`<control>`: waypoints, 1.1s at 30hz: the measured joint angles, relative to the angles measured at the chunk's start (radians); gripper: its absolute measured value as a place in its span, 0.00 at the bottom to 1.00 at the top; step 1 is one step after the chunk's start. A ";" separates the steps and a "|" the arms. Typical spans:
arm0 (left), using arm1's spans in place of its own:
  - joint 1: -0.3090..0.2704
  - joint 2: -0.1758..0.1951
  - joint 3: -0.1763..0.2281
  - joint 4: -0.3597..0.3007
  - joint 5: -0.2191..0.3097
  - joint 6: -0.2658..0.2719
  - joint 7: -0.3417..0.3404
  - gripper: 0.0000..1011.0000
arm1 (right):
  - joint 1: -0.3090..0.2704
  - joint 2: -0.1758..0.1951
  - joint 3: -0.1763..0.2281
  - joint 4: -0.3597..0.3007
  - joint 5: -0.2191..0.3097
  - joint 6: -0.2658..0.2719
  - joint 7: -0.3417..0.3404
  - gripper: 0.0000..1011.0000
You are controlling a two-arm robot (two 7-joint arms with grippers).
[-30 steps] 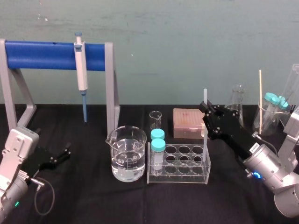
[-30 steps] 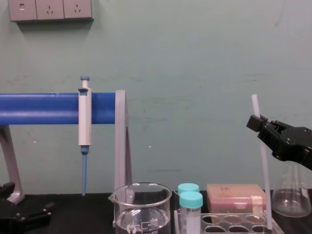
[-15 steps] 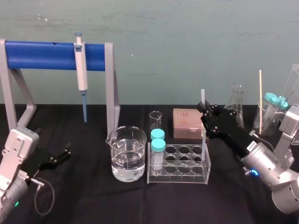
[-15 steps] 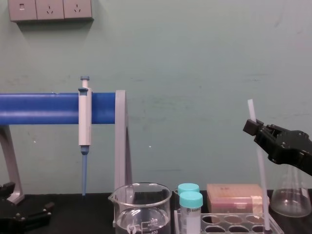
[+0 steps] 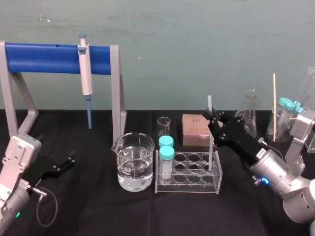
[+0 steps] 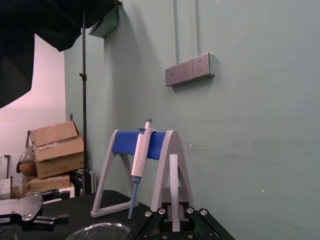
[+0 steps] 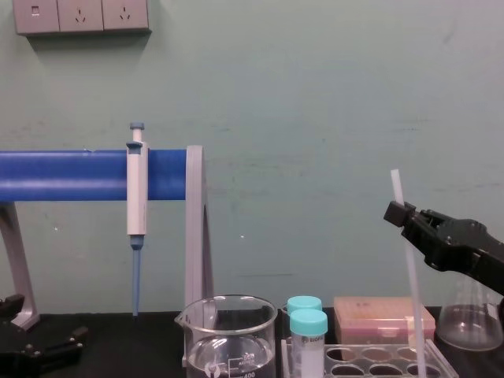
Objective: Pick up the stirring rod with one hand, then place it down.
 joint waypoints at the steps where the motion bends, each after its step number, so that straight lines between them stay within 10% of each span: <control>1: 0.000 0.000 0.000 0.000 0.000 0.000 0.000 0.99 | 0.001 0.000 0.000 0.002 0.002 0.004 0.002 0.07; 33: 0.000 0.000 0.000 0.000 0.000 0.000 0.000 0.99 | 0.052 -0.004 -0.050 0.124 -0.046 0.056 0.032 0.07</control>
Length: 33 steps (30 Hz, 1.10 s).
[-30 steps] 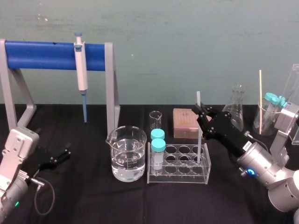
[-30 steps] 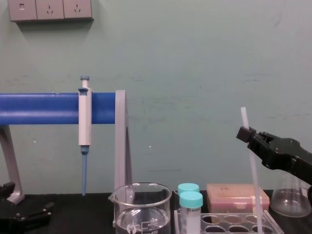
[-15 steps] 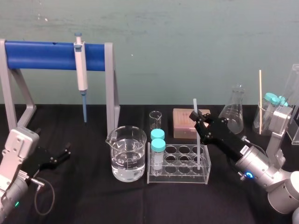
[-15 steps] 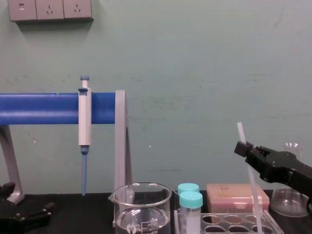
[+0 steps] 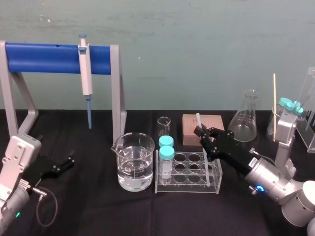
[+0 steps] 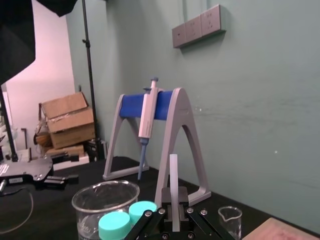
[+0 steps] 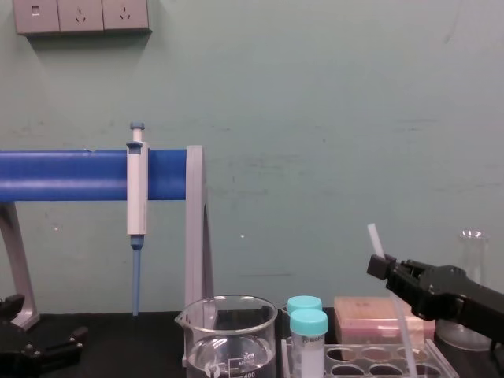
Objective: Pick up the stirring rod with one hand, then place it down.
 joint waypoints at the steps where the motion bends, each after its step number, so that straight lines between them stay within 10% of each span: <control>1: 0.000 0.000 0.000 0.000 0.000 0.000 0.000 0.99 | 0.001 0.000 -0.002 0.001 -0.001 0.002 0.001 0.07; 33: 0.000 0.000 0.000 0.000 0.000 0.000 0.000 0.99 | -0.002 0.009 -0.018 -0.009 -0.022 0.035 -0.022 0.07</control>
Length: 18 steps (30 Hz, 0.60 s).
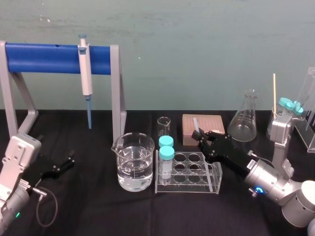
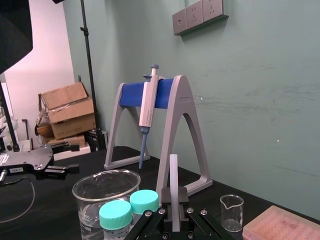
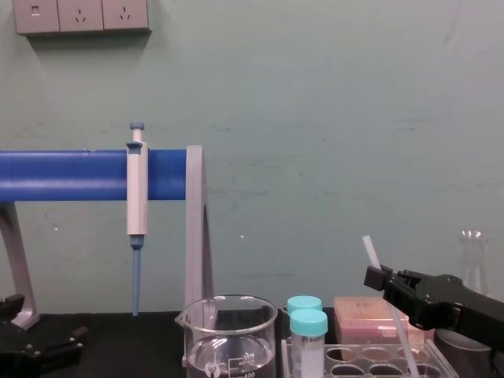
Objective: Pick up the stirring rod with one hand, then place it down.
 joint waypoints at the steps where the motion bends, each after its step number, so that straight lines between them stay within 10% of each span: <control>1: 0.000 0.000 0.000 0.000 0.000 0.000 0.000 0.99 | 0.000 0.000 0.000 0.000 0.000 0.000 0.000 0.07; 18: 0.000 0.000 0.000 0.000 0.000 0.000 0.000 0.99 | 0.000 0.000 0.001 0.001 0.001 -0.001 0.002 0.58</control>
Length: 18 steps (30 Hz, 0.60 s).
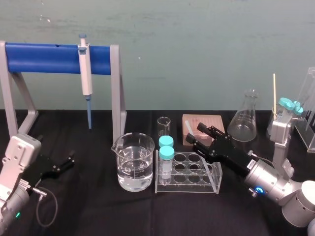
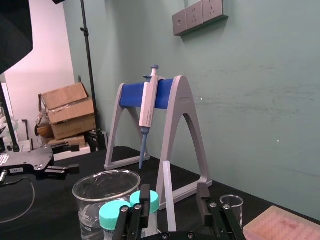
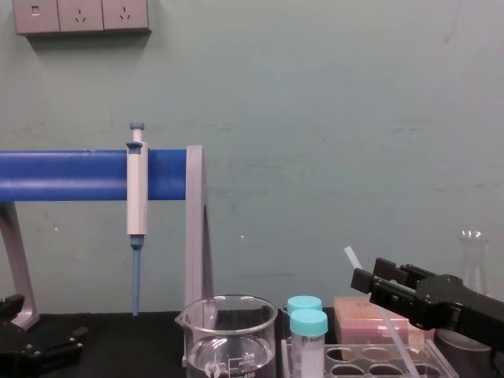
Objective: Pick up the stirring rod with one hand, then place it down.
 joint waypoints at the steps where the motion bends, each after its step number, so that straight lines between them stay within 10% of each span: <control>1: 0.000 0.000 0.000 0.000 0.000 0.000 0.000 0.99 | 0.000 0.000 0.000 0.000 0.000 0.000 0.000 0.60; 18: 0.000 0.000 0.000 0.000 0.000 0.000 0.000 0.99 | 0.000 0.000 0.000 0.000 0.000 0.000 0.001 0.99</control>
